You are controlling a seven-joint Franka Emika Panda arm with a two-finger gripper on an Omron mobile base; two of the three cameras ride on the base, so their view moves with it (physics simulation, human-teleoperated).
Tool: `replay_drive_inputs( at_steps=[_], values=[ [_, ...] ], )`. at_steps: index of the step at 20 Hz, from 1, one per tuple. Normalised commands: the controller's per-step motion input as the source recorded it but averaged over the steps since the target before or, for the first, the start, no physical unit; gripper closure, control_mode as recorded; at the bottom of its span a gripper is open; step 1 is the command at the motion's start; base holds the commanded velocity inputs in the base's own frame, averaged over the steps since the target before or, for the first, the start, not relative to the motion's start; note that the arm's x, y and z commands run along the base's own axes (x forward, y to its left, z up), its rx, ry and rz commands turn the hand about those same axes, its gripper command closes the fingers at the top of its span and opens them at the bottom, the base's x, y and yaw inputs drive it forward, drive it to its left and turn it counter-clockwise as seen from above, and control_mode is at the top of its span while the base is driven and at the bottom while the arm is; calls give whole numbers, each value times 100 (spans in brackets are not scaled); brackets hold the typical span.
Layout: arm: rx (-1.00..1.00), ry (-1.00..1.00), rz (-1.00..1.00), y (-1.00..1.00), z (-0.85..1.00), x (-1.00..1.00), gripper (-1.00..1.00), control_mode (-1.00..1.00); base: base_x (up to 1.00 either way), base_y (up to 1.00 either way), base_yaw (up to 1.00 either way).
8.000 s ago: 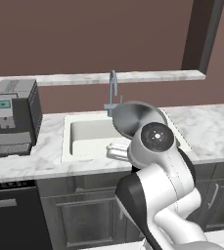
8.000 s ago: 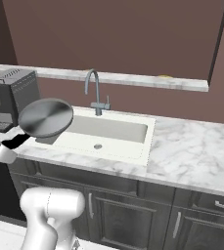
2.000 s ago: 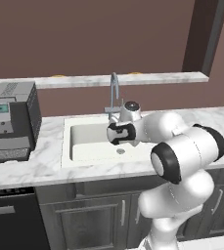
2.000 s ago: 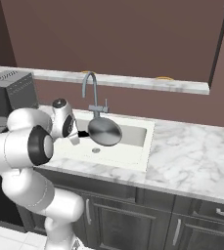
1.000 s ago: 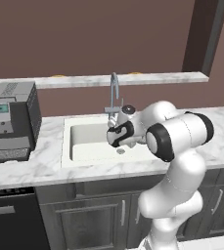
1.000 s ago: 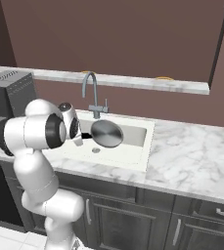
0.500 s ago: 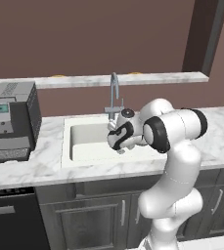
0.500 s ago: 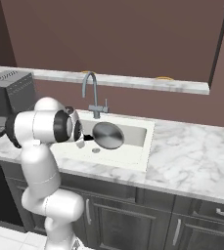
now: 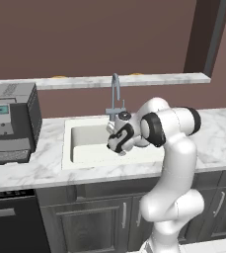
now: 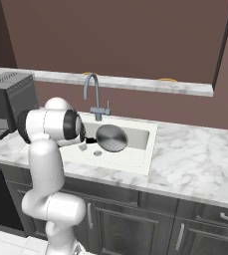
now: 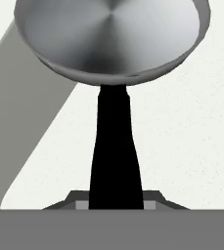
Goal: Move the pot and pan from the stove into the sink.
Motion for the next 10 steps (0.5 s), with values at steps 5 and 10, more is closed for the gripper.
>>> replay_drive_inputs(
  at_steps=[5,10],
  values=[
    [0,-2,-4,8,-36,23,100,-100,0,0,0],
    [0,-3,-5,6,-29,36,100,-100,0,0,0]
  ],
)
